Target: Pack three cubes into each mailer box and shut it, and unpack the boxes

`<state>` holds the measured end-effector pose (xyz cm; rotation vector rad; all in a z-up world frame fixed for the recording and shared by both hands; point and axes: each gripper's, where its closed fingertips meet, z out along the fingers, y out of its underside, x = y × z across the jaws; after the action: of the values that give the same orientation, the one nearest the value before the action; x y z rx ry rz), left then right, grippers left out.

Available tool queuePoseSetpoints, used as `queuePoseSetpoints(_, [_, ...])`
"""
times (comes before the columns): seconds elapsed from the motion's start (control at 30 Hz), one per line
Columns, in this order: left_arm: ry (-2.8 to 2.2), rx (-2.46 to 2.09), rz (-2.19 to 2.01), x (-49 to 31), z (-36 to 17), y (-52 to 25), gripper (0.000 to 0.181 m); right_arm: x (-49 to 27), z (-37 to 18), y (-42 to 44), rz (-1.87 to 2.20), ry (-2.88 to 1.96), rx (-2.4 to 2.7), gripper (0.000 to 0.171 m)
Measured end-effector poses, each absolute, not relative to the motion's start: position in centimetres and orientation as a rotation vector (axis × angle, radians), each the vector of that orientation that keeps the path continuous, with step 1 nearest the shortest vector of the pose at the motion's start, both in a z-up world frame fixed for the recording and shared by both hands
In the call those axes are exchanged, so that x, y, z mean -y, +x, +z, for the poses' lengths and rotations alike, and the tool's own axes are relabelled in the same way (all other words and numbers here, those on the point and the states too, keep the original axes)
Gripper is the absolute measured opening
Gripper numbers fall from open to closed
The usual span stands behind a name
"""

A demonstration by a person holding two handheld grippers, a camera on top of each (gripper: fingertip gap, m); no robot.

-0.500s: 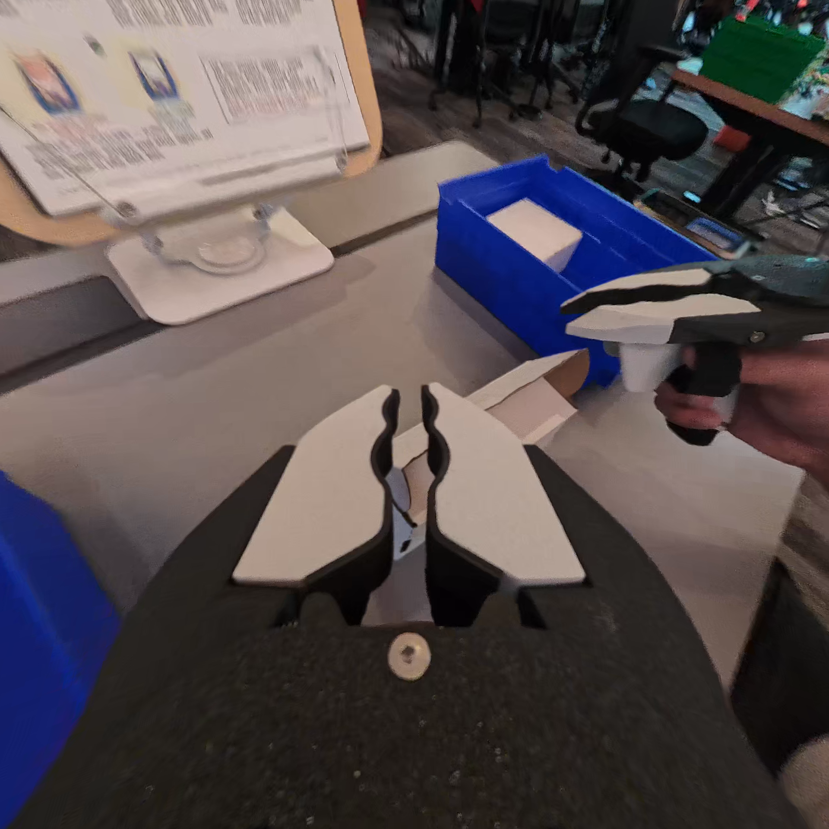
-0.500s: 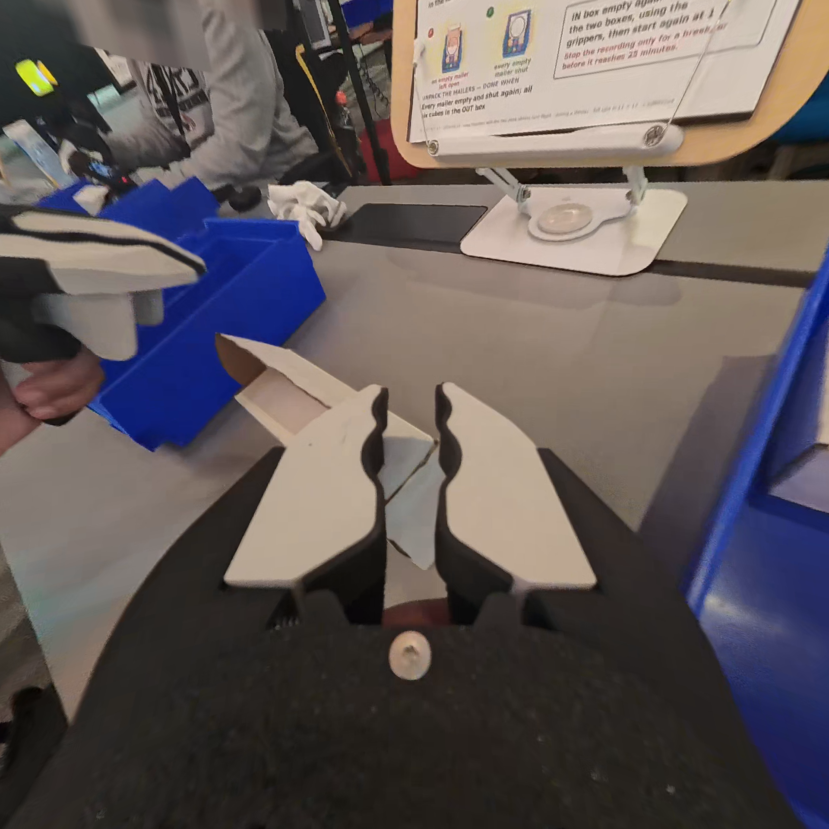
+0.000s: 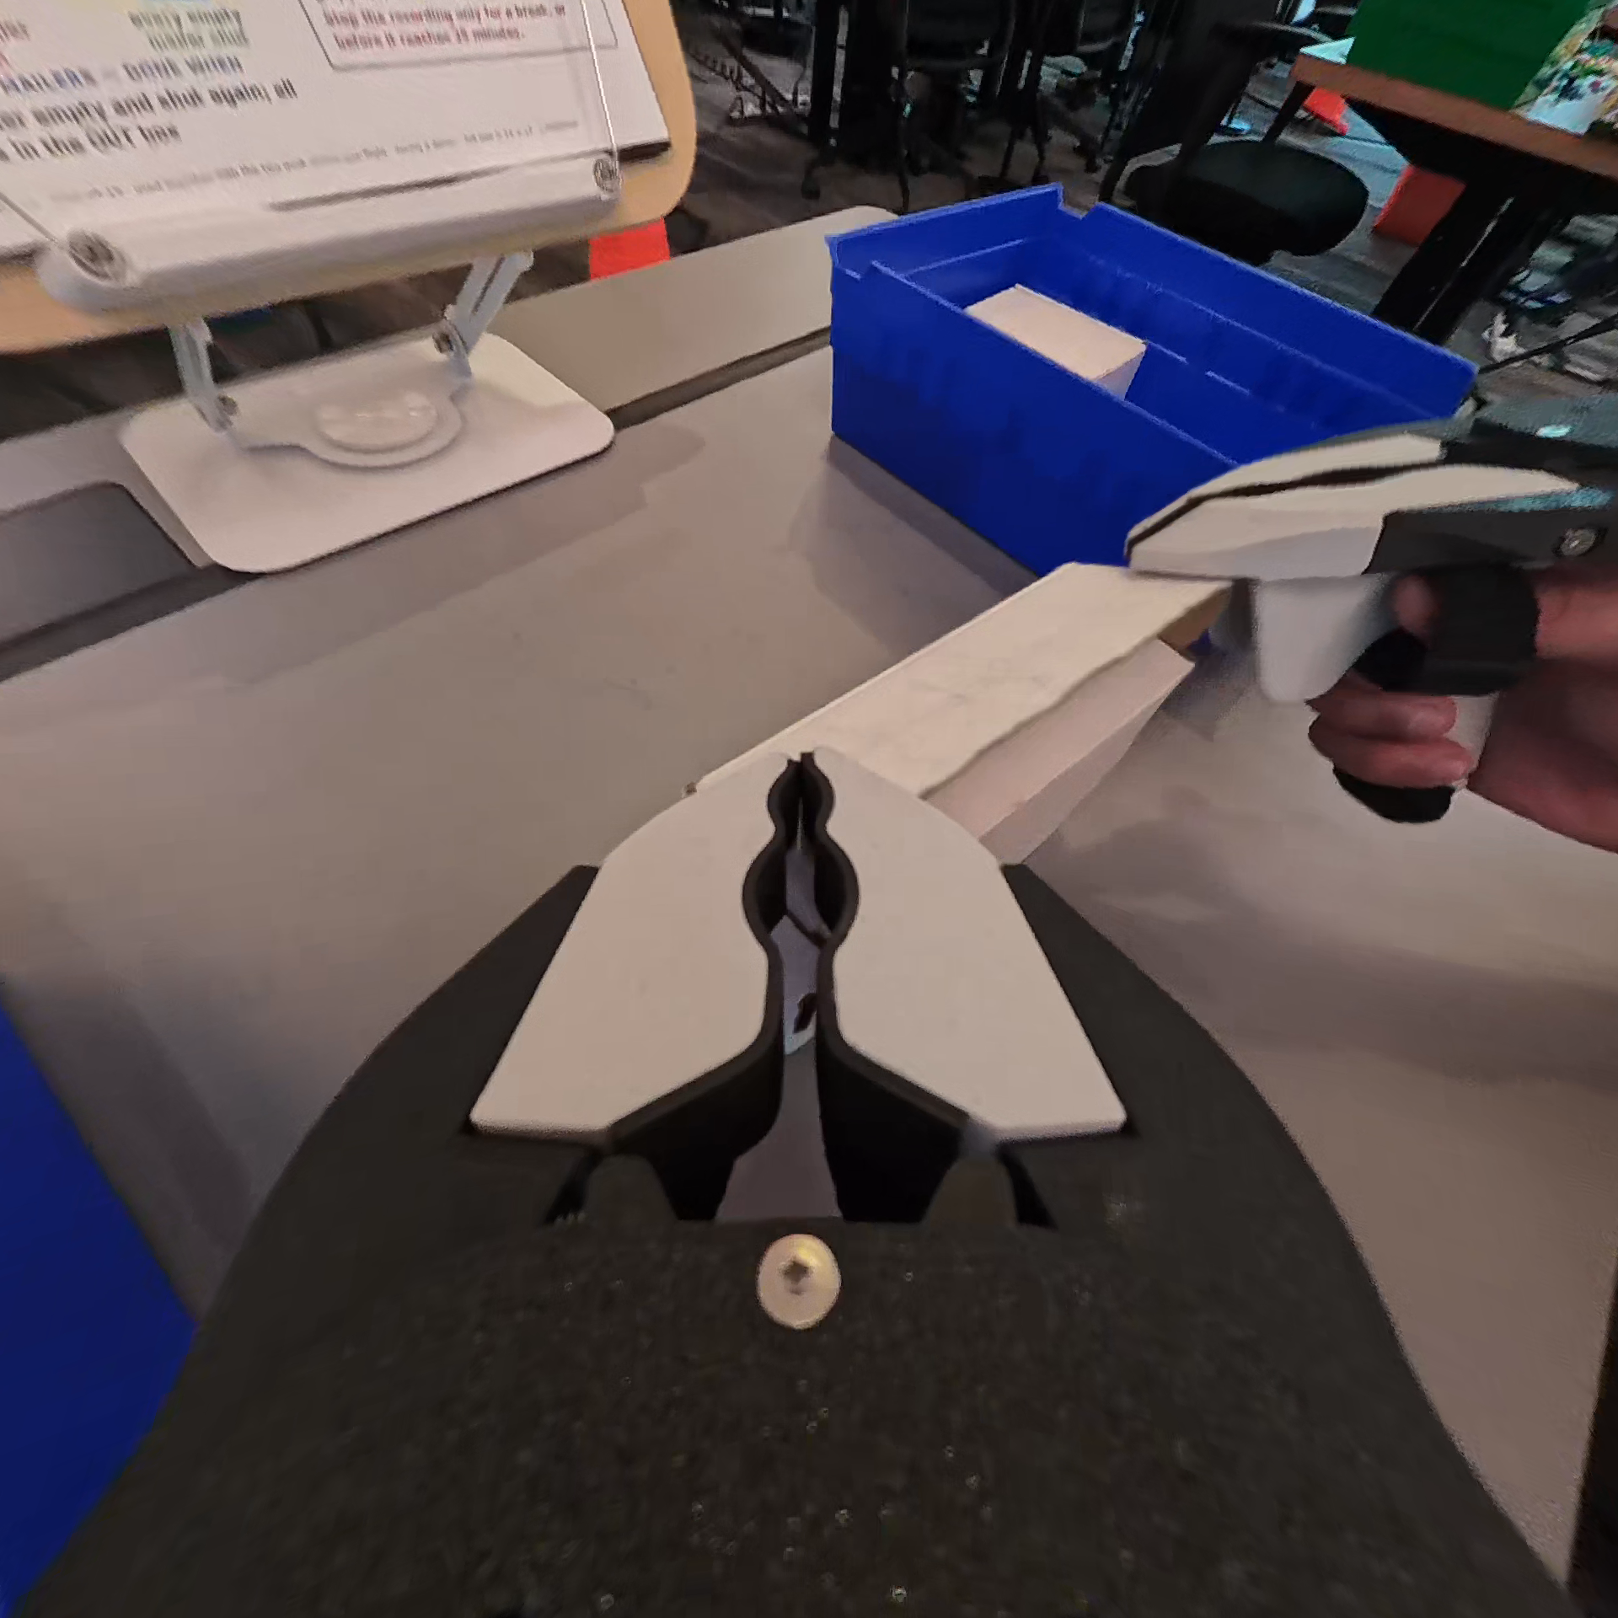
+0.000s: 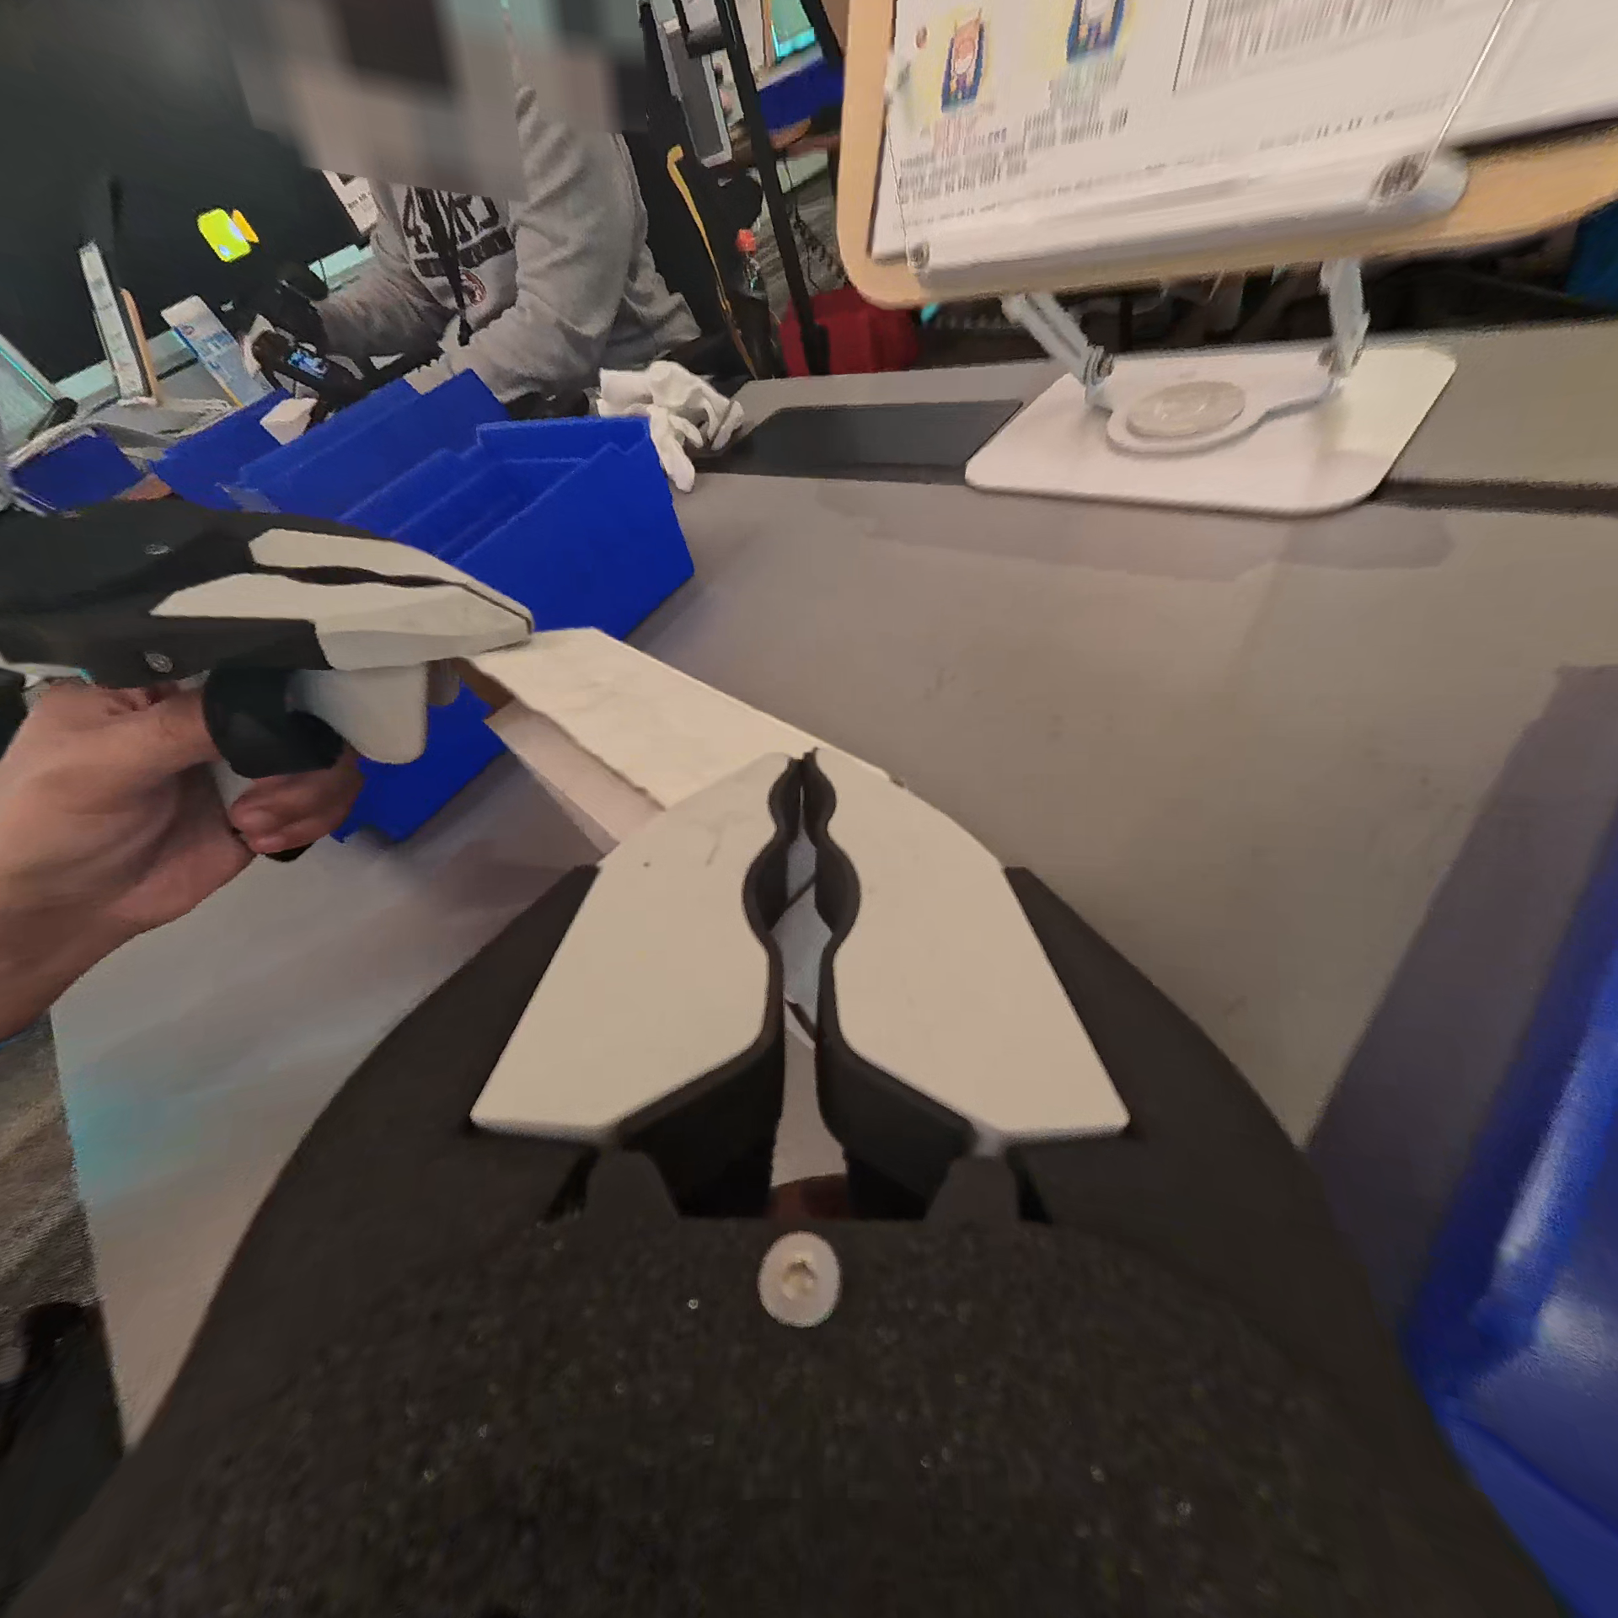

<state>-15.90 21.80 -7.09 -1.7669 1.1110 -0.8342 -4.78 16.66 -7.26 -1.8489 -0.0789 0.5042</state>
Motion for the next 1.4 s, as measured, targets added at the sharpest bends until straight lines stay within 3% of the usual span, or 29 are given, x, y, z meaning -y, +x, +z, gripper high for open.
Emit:
queuePoseSetpoints(0.03, [-1.739, -1.121, -0.825, -21.5, -6.7, -16.1, 0.000, -16.4, -6.5, -4.6, 0.482, -1.814, 0.096, 0.000])
queuePoseSetpoints(0.77, [-1.577, -1.179, -0.833, -20.7, -7.9, -16.6, 0.000, -15.2, -7.7, -5.8, 0.367, -1.757, 0.272, 0.000])
queuePoseSetpoints(0.9, [-1.520, -1.162, -0.929, -19.7, -6.8, -16.8, 0.000, -14.1, -5.9, -5.4, 0.472, -1.683, 0.269, 0.000])
queuePoseSetpoints(1.4, [-1.559, -1.156, -0.997, -20.3, -8.0, -16.5, 0.000, -14.9, -8.0, -6.0, 0.499, -1.743, 0.263, 0.000])
